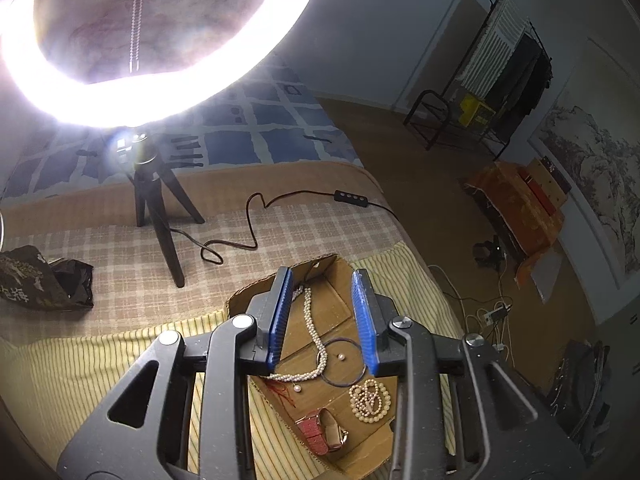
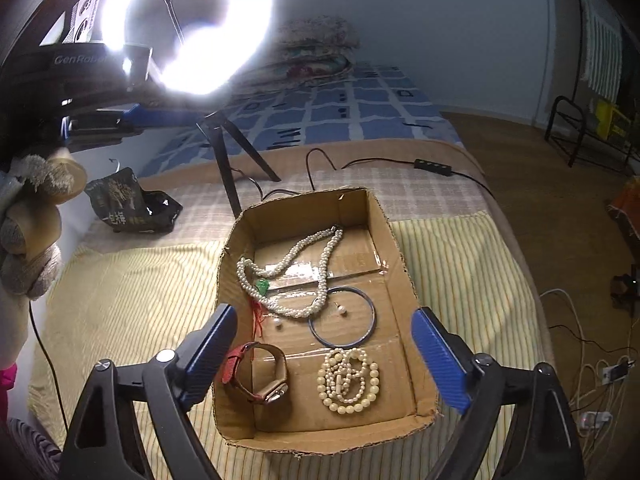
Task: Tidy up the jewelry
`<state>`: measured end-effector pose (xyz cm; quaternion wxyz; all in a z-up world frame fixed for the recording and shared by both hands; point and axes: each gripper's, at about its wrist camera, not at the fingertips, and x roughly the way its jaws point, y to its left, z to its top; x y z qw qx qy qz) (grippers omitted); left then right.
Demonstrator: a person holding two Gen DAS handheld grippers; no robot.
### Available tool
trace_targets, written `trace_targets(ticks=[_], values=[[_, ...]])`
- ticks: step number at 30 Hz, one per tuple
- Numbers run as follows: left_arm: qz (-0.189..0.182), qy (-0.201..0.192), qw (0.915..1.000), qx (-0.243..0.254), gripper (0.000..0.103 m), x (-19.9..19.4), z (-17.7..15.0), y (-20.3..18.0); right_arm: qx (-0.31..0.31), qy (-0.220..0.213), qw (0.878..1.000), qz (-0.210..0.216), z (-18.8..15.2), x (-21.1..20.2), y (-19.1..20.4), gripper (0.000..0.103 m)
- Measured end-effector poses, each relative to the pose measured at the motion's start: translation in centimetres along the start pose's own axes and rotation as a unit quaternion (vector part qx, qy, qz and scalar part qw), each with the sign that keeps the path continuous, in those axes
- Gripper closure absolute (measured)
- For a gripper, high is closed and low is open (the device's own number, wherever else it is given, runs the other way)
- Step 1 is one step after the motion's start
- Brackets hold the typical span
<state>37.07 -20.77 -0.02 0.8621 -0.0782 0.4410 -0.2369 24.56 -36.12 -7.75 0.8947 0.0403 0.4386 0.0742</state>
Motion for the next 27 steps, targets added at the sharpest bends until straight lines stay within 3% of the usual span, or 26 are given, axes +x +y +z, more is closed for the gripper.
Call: trace_targets(ticks=[11, 27], values=[[0.016, -0.012, 0.9998, 0.009, 0.068, -3.9, -2.2, 0.5, -0.013, -0.008, 1.000, -0.023, -0.5, -2.4, 1.4, 0.011], [0.036, -0.049, 0.9976, 0.033, 0.068, -12.5, -8.4, 0.1, -0.008, -0.051, 0.997, -0.049, -1.9, -8.3, 2.4, 0.010]])
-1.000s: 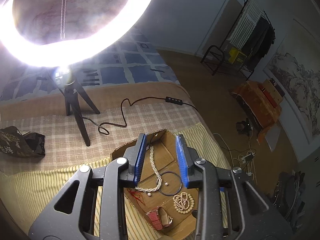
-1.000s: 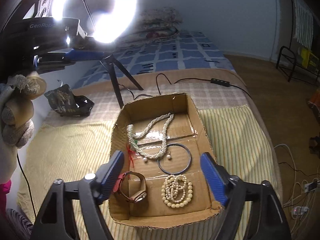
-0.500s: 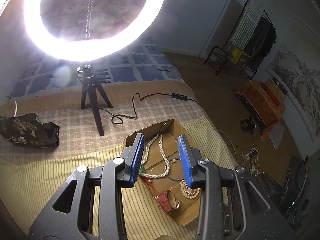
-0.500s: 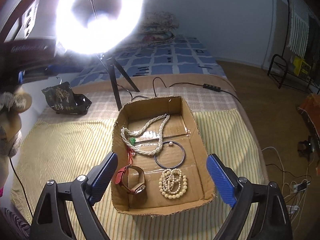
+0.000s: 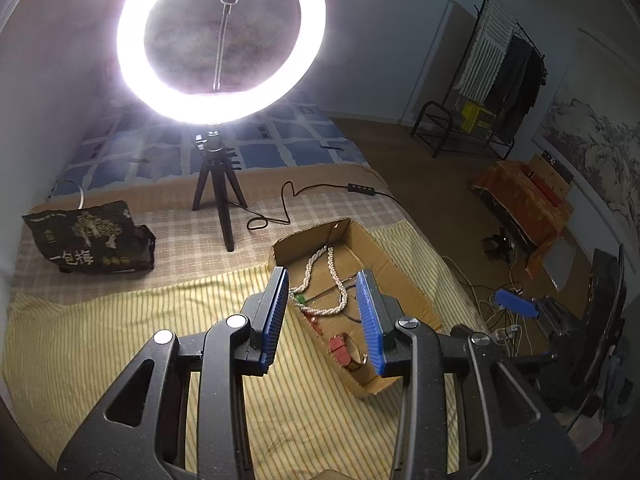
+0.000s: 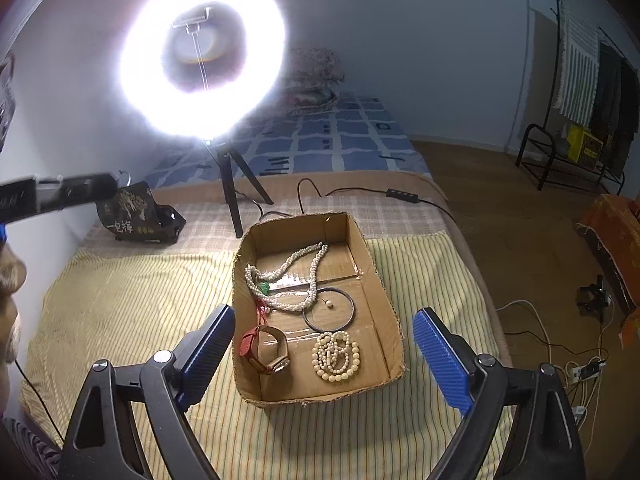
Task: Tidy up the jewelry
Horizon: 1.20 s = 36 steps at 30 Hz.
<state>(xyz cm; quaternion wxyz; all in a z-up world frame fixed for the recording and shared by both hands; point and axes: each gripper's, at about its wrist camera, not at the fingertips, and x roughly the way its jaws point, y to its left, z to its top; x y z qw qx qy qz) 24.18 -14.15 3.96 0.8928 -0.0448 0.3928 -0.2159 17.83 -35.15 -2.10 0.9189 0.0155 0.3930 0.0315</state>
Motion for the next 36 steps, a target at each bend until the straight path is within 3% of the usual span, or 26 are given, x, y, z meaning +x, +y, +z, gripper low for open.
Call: trace_targets(ticks=[3, 11, 14, 20, 24, 32, 36], values=[[0.005, -0.006, 1.0000, 0.006, 0.068, -1.8, -1.1, 0.0, 0.003, -0.009, 1.000, -0.001, -0.3, -1.0, 0.3, 0.002], [0.034, -0.034, 0.9983, 0.033, 0.068, -5.7, -4.4, -0.1, 0.004, -0.043, 0.999, 0.000, -0.9, -3.8, 2.2, 0.001], [0.045, -0.047, 0.9971, 0.041, 0.053, -6.9, -5.8, 0.0, -0.001, -0.050, 0.999, -0.002, -1.4, -4.5, 3.0, 0.001], [0.063, -0.063, 0.9950, 0.043, 0.048, -8.3, -7.8, 0.8, 0.000, -0.067, 0.998, 0.001, -2.1, -5.6, 4.1, 0.000], [0.070, -0.082, 0.9937, 0.032, 0.030, -9.0, -8.6, 1.6, -0.004, -0.080, 0.997, -0.004, -2.5, -6.1, 4.7, 0.000], [0.087, -0.108, 0.9893, 0.045, 0.018, -9.8, -9.7, 2.0, 0.004, -0.095, 0.995, -0.001, -2.9, -6.4, 5.1, 0.000], [0.088, -0.117, 0.9882, 0.045, 0.005, -10.2, -10.3, 2.0, -0.001, -0.104, 0.995, 0.001, -2.8, -6.5, 5.6, 0.000]])
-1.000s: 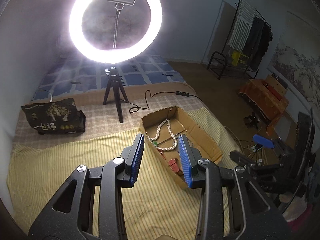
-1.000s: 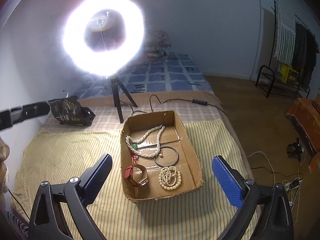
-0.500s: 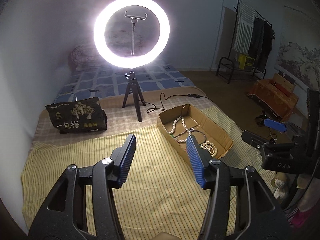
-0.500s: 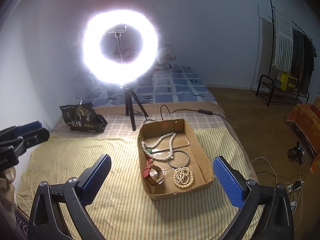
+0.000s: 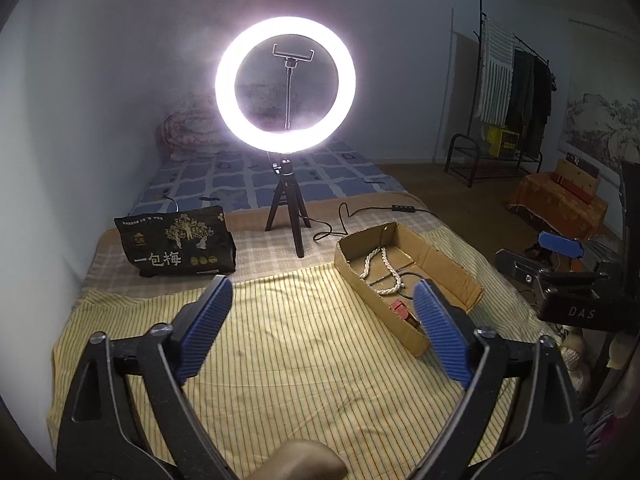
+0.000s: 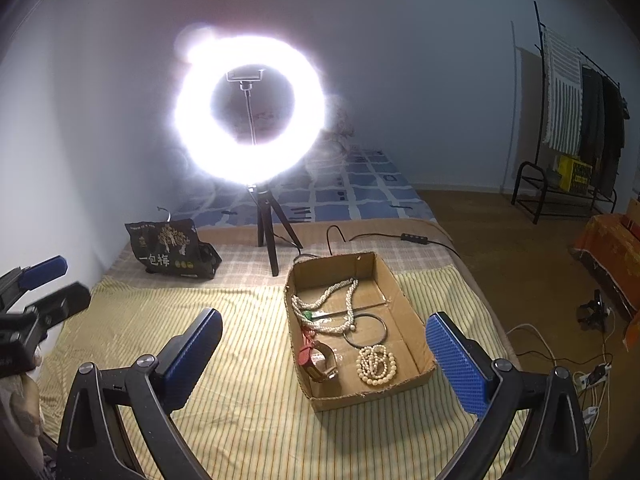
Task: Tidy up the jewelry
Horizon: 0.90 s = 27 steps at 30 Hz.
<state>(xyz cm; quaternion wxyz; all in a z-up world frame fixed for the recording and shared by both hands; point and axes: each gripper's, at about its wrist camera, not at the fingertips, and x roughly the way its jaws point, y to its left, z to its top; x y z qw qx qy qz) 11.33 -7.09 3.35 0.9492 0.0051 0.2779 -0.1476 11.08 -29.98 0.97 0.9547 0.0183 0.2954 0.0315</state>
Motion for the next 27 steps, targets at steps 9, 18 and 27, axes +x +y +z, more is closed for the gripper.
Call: trace_targets(ticks=[9, 18, 27], values=[[0.033, -0.007, 0.9988, 0.035, 0.001, -0.9, -0.8, -1.1, -0.004, 0.000, 1.000, 0.009, -0.1, 0.1, 1.0, 0.000], [0.042, -0.004, 0.9984, 0.036, 0.000, -0.7, -1.0, -1.3, -0.002, 0.004, 1.000, 0.004, -0.3, 0.3, 0.9, 0.000], [0.047, -0.005, 0.9980, 0.041, 0.000, -0.7, -1.2, -1.6, -0.002, 0.007, 1.000, -0.002, -0.5, 0.4, 0.7, 0.000]])
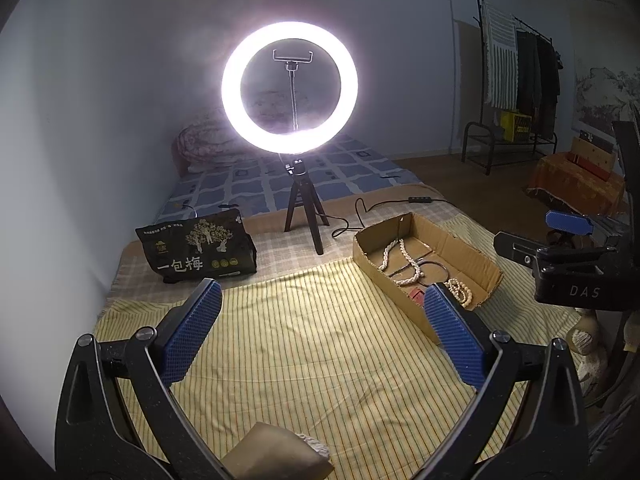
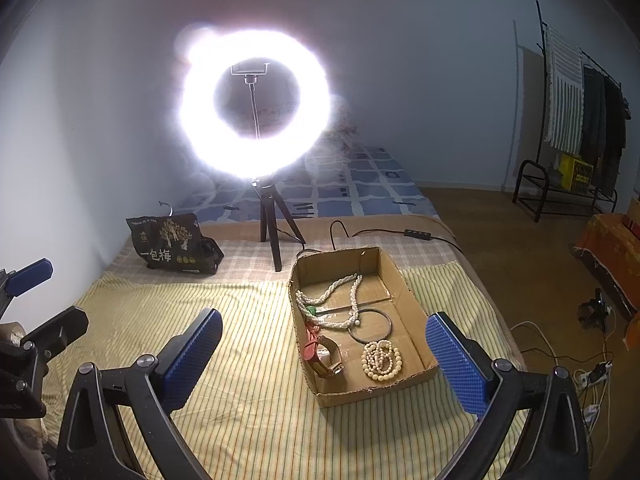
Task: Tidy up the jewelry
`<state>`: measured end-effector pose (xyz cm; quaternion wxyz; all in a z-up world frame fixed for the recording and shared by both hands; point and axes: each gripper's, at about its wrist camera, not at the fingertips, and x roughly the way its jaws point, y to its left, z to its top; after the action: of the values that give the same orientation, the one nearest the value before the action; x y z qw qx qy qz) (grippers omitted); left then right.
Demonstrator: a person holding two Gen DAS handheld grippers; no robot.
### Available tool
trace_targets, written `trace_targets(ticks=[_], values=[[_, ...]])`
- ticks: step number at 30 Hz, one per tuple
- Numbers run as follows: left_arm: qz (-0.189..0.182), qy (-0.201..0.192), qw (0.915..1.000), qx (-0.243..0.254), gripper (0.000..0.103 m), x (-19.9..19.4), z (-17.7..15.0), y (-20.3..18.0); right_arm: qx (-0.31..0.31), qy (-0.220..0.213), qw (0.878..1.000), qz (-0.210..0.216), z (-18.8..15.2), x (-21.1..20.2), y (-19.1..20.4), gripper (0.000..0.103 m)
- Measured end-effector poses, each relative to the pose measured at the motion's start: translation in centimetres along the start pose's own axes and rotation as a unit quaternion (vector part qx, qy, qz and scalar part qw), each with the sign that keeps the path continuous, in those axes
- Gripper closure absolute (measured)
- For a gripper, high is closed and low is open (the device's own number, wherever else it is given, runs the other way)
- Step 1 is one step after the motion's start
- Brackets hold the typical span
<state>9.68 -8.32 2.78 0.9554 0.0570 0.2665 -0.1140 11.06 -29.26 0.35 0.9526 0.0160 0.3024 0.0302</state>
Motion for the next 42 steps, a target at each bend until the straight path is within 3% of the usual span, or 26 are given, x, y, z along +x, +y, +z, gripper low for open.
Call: trace_targets(ticks=[42], values=[[-0.003, 0.004, 1.0000, -0.002, 0.000, -0.03, -0.28, -0.01, -0.012, 0.006, 1.000, -0.003, -0.36, 0.19, 0.31, 0.000]])
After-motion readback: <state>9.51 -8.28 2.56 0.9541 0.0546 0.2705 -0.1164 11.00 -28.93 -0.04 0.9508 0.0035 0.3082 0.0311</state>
